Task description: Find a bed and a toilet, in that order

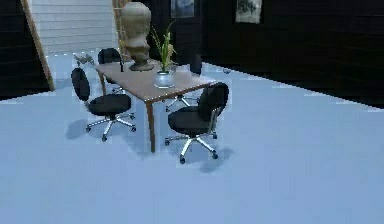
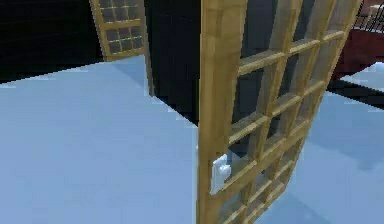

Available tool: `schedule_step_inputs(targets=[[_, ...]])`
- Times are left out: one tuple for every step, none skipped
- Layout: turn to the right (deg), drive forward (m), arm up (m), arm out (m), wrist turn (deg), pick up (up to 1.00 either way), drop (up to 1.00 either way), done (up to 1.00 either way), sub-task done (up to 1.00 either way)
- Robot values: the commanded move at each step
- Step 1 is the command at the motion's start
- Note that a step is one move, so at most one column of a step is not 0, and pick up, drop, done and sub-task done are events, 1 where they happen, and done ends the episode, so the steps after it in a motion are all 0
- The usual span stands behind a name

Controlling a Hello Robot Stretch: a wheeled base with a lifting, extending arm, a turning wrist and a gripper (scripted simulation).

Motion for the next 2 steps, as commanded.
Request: schedule_step_inputs(targets=[[45.0,0.00,0.00,0.00,0.0,0.00,0.00,0.00,0.00],[6.0,0.00,0.00,0.00,0.0,0.00,0.00,0.00,0.00]])
